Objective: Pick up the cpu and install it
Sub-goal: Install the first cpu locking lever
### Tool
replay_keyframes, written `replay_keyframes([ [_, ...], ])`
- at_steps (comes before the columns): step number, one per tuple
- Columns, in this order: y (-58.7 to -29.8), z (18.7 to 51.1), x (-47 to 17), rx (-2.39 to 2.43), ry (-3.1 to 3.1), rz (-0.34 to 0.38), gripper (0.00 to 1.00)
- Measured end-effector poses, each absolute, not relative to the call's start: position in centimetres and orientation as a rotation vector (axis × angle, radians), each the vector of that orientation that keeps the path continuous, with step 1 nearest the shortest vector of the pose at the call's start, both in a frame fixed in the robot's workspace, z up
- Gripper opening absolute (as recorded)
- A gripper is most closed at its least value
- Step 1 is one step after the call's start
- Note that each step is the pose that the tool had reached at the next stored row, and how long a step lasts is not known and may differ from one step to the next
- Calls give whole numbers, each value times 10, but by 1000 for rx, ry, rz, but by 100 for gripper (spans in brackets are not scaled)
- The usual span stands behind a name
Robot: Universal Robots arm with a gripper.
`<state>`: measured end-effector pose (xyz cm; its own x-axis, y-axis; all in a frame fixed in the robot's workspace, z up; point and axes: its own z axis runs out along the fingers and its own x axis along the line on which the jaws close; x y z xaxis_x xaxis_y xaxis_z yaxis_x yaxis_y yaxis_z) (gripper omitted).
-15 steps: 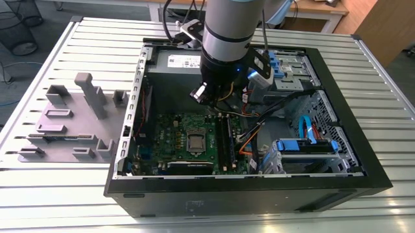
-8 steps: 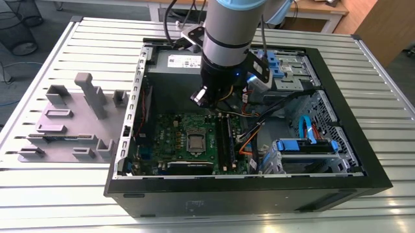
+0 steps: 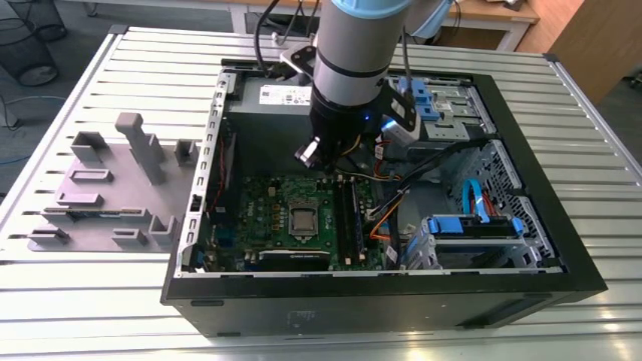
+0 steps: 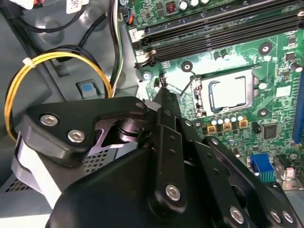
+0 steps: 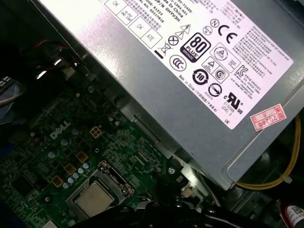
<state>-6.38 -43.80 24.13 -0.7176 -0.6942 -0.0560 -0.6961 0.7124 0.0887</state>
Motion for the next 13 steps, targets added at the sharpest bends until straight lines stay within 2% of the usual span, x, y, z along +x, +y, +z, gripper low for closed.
replay_keyframes([
  [13, -447, 239, -67, -1180, 2908, 98, 10],
])
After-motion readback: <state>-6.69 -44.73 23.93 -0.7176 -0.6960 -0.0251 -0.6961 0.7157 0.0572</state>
